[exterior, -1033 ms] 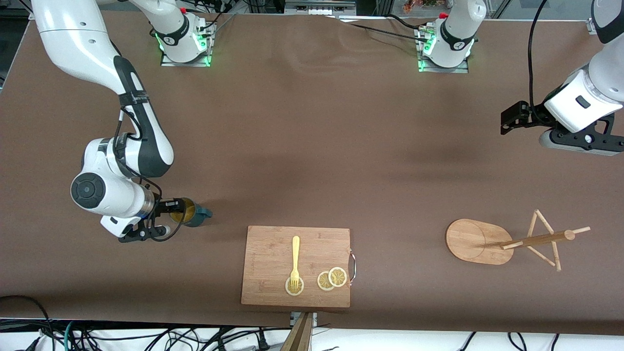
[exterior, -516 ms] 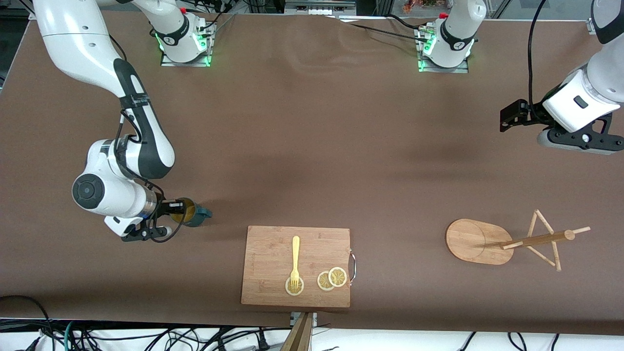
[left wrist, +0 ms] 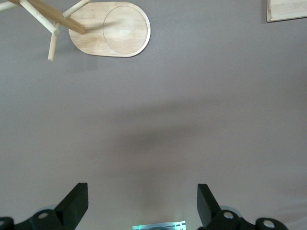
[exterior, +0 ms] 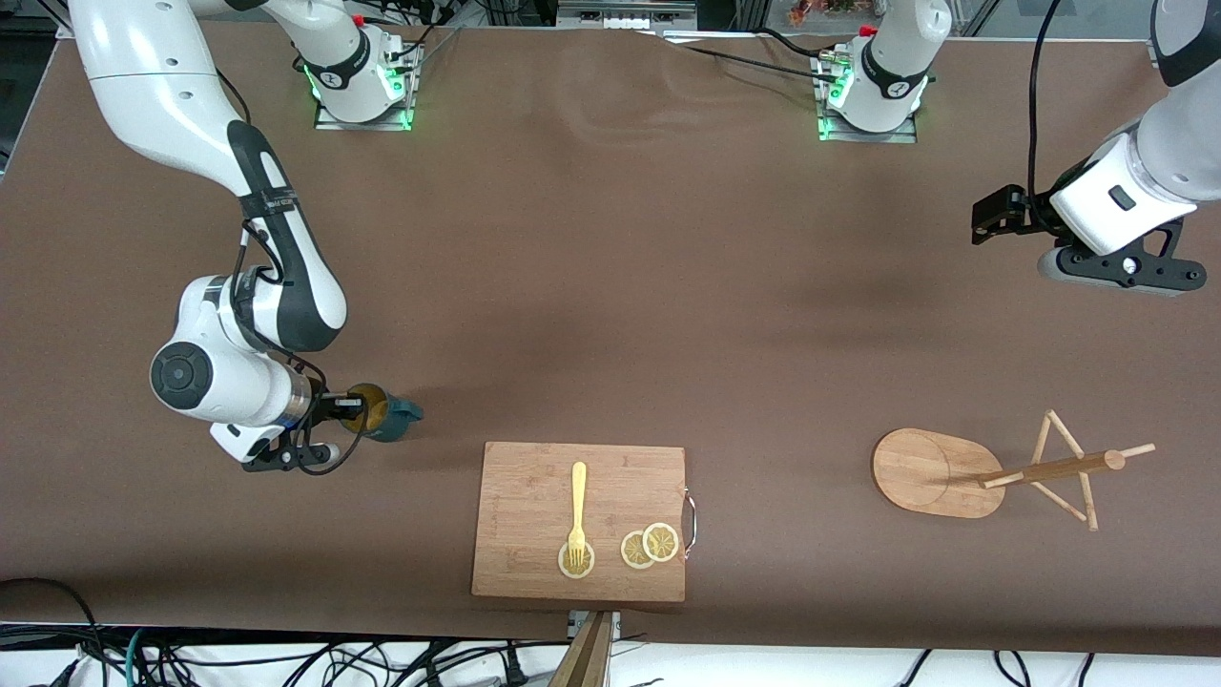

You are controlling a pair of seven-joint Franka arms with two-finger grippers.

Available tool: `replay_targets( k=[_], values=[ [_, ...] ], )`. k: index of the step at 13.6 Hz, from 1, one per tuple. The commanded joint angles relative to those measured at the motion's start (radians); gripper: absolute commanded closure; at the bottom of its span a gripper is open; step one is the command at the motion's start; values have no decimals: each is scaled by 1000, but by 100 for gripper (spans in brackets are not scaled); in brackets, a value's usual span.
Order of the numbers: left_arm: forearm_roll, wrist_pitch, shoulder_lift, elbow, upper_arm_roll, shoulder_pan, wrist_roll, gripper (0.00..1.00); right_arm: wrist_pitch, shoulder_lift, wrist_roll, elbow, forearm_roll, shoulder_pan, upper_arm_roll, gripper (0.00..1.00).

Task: Pass cup and hang on rack
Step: 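Close the right gripper on the mug rim, then carry the mug toward the table middle while the left gripper approaches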

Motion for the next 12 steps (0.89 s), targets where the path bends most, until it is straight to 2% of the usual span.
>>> replay_targets(
  k=[1, 5, 8, 10, 12],
  values=[
    [21, -24, 12, 28, -1, 4, 12, 0, 0, -17, 60, -1, 15, 35, 2, 100],
    [22, -35, 12, 28, -16, -8, 14, 0, -12, -23, 297, 19, 15, 162, 2, 100],
    [19, -36, 12, 25, -21, -10, 15, 0, -28, -23, 540, 47, 23, 299, 4, 100],
    [21, -38, 13, 24, -62, -10, 15, 0, -20, -9, 698, 76, 28, 398, 4, 100],
    [15, -33, 25, 30, -78, -20, 15, 0, -20, -1, 775, 108, 28, 469, 14, 100]
  ],
)
